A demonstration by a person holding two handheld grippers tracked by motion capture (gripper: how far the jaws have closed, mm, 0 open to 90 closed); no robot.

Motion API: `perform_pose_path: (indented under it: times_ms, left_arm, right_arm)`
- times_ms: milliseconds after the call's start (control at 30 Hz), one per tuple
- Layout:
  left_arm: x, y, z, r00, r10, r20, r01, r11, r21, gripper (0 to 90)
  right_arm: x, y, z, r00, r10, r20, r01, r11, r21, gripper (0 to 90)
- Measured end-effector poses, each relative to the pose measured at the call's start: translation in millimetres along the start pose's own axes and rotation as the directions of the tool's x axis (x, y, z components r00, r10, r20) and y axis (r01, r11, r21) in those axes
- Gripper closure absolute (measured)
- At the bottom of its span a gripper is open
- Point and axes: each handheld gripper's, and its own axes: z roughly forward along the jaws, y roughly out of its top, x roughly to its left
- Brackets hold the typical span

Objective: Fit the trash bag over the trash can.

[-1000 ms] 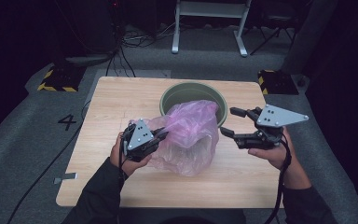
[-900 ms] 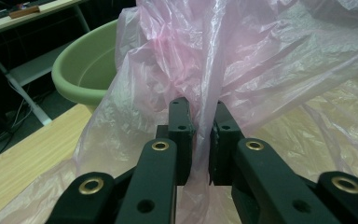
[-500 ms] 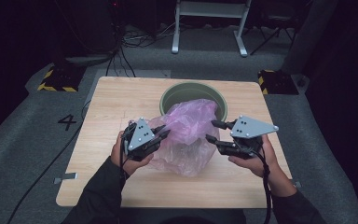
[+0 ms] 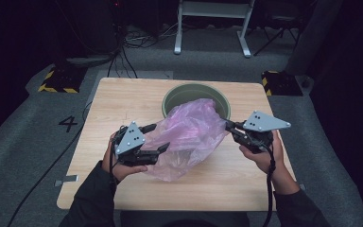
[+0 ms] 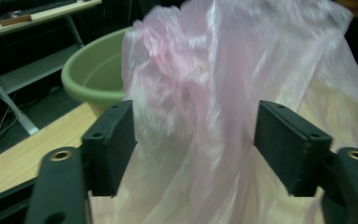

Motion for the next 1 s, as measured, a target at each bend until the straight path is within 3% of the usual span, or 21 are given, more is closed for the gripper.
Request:
perform_pose_path:
  times_ms: [100,300,333,400,467,500,567,667,800,933,1000]
  left_arm:
    - [-0.1,-6.5,-5.0,0.9995,0.019,-0.024,-0.018,0.9990,0.042,27.5]
    - [5.5,-12.3,-9.1,0.9991,0.028,-0.032,-0.026,0.9979,0.059,37.0]
    - [6.1,-12.7,-9.7,0.9989,0.038,-0.029,-0.036,0.9974,0.063,44.1]
    - [6.5,-12.2,-8.7,0.9970,0.061,-0.047,-0.057,0.9955,0.076,48.5]
    - [6.6,-9.5,-6.7,0.9935,0.087,-0.073,-0.081,0.9940,0.073,64.3]
    - [7.1,-7.7,-5.6,0.9925,0.096,-0.076,-0.090,0.9931,0.075,64.3]
    - [8.3,-2.0,-1.6,0.9907,0.111,-0.079,-0.106,0.9923,0.064,74.4]
    - [13.8,7.5,4.9,0.9921,0.103,-0.072,-0.098,0.9930,0.066,80.0]
    - [22.0,19.8,11.0,0.9925,0.103,-0.065,-0.099,0.9932,0.060,83.1]
    - [34.4,30.9,21.0,0.9891,0.115,-0.091,-0.110,0.9921,0.059,83.4]
    - [41.9,33.4,26.9,0.9906,0.105,-0.087,-0.101,0.9932,0.059,83.5]
  right_arm:
    - [-7.4,-5.0,-2.2,0.9995,0.024,0.020,-0.024,1.000,0.000,89.0]
    - [-18.1,-16.5,-5.8,0.9969,0.066,0.044,-0.067,0.998,0.014,89.0]
    - [-19.9,-18.0,-6.6,0.9962,0.071,0.051,-0.072,0.997,0.013,89.0]
    - [-24.5,-20.9,-9.0,0.9946,0.084,0.061,-0.084,0.996,0.009,89.3]
    - [-31.7,-24.9,-12.1,0.9912,0.105,0.080,-0.106,0.994,0.006,89.4]
    - [-31.7,-24.9,-12.1,0.9912,0.105,0.080,-0.106,0.994,0.006,89.4]
    - [-36.7,-27.4,-12.4,0.9884,0.110,0.105,-0.112,0.994,0.013,89.3]
    - [-43.0,-29.3,-11.1,0.9860,0.103,0.131,-0.108,0.994,0.030,89.1]
    - [-54.3,-31.1,-6.9,0.9828,0.117,0.143,-0.126,0.990,0.056,88.6]
    - [-64.2,-33.4,-0.7,0.9791,0.126,0.160,-0.140,0.987,0.078,88.2]
    - [-69.2,-34.5,5.0,0.9768,0.129,0.171,-0.147,0.984,0.097,88.1]
